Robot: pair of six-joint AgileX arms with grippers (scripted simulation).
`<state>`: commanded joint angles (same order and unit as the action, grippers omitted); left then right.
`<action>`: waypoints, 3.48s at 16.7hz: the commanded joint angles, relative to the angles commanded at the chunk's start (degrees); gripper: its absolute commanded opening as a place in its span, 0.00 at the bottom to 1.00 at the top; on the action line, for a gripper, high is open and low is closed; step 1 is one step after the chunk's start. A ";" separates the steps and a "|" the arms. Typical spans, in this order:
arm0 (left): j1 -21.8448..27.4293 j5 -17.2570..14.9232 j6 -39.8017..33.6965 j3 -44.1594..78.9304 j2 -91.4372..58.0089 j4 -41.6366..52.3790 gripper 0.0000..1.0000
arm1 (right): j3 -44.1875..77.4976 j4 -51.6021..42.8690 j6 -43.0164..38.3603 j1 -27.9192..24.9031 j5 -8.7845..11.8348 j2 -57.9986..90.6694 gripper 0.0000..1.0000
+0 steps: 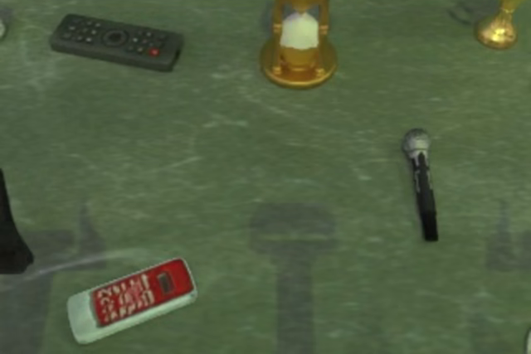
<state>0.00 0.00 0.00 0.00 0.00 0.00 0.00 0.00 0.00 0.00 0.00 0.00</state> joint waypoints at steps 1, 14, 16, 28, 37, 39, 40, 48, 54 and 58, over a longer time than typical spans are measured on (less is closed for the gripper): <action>0.00 0.00 0.00 0.00 0.00 0.00 1.00 | 0.00 0.00 0.00 0.00 0.00 0.00 1.00; 0.00 0.00 0.00 0.00 0.00 0.00 1.00 | 34.34 -24.14 -10.65 -9.84 -1.34 44.87 1.00; 0.00 0.00 0.00 0.00 0.00 0.00 1.00 | 42.53 -30.28 -13.21 -12.25 -1.69 57.48 1.00; 0.00 0.00 0.00 0.00 0.00 0.00 1.00 | 80.04 -56.39 -24.67 -23.16 -2.95 108.59 1.00; 0.00 0.00 0.00 0.00 0.00 0.00 1.00 | 81.39 -56.55 -25.10 -23.46 -3.00 111.56 1.00; 0.00 0.00 0.00 0.00 0.00 0.00 1.00 | 79.80 -53.27 -24.98 -23.42 -3.03 113.41 1.00; 0.00 0.00 0.00 0.00 0.00 0.00 1.00 | 78.74 -50.73 -24.94 -23.37 -3.03 114.68 1.00; 0.00 0.00 0.00 0.00 0.00 0.00 1.00 | 72.76 -37.81 -24.70 -23.01 -3.07 121.49 1.00; 0.00 0.00 0.00 0.00 0.00 0.00 1.00 | 72.76 -37.81 -24.70 -23.01 -3.07 121.49 0.70; 0.00 0.00 0.00 0.00 0.00 0.00 1.00 | 72.76 -37.81 -24.70 -23.01 -3.07 121.49 0.40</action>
<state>0.00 0.00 0.00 0.00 0.00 0.00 72.76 -37.81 -24.70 -23.01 -3.07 121.49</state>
